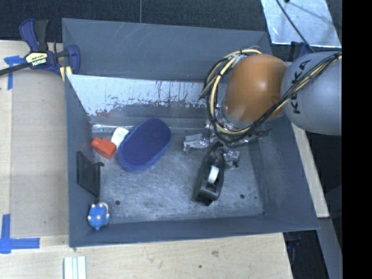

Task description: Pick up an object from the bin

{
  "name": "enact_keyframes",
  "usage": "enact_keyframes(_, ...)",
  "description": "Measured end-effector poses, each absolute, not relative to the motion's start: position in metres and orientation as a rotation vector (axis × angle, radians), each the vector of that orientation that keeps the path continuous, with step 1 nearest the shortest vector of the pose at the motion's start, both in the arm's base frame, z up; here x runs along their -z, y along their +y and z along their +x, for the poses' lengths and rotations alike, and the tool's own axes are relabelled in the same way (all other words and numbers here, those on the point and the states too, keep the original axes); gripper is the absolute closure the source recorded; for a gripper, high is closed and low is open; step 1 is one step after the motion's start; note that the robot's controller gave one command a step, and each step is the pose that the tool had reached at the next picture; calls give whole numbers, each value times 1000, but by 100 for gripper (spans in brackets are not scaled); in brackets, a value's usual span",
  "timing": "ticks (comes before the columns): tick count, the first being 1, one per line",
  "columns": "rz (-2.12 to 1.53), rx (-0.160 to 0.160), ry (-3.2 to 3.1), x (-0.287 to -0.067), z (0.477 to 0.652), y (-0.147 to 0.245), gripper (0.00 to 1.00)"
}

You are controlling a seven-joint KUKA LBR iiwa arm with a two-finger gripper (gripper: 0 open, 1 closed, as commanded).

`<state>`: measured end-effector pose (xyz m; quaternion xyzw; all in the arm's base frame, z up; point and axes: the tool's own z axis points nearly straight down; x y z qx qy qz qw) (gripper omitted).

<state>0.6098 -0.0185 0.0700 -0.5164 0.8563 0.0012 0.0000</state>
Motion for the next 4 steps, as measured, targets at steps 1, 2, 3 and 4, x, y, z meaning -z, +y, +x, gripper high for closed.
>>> enact_keyframes(1, -1618, 4, 2693, -72, 611, -22, 100)
enact_keyframes(2, -1588, 2, 2706, -112, 600, -23, 100)
enact_keyframes(3, -1582, 5, 2707, -181, 604, -19, 100)
enact_keyframes(4, -1596, 4, 2700, -230, 604, -13, 100)
